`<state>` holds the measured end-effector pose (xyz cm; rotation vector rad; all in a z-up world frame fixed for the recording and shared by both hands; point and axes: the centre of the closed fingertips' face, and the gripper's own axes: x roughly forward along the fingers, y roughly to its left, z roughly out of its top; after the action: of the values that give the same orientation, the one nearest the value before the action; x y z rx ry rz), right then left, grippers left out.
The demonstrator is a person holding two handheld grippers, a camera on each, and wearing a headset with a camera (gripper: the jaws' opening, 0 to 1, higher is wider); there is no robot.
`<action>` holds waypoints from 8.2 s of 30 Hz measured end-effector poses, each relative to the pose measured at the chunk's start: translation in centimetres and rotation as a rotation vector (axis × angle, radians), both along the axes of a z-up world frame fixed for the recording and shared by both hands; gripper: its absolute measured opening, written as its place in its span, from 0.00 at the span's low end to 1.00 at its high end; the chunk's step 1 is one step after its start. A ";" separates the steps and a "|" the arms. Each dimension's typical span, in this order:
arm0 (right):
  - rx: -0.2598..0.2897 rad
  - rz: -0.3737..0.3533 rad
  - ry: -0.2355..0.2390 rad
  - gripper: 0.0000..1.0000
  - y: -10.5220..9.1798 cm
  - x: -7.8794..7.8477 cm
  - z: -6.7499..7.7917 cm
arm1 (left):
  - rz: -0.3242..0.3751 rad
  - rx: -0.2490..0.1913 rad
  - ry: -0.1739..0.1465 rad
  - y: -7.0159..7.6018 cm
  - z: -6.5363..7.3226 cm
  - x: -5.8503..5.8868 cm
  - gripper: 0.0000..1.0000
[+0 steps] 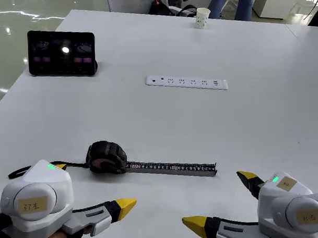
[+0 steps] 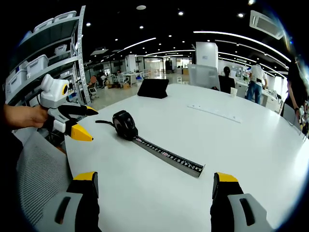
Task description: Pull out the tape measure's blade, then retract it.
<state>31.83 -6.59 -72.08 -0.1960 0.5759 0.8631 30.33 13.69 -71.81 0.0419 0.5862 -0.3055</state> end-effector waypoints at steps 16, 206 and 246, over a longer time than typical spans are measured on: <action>-0.005 0.014 0.002 0.99 0.0 -0.2 0.0 | 0.005 -0.014 0.004 -0.1 -0.3 -0.1 0.98; -0.271 0.612 0.066 0.10 -2.1 9.9 -9.2 | 0.341 0.021 0.099 3.0 -5.7 9.0 0.57; -0.311 0.634 0.056 0.10 -2.1 10.0 -9.0 | 0.325 0.007 0.101 3.1 -5.6 8.9 0.55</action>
<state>41.78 -8.71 -81.07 -0.6636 0.7126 1.3914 39.23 16.79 -77.43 -0.0620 0.6830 0.0105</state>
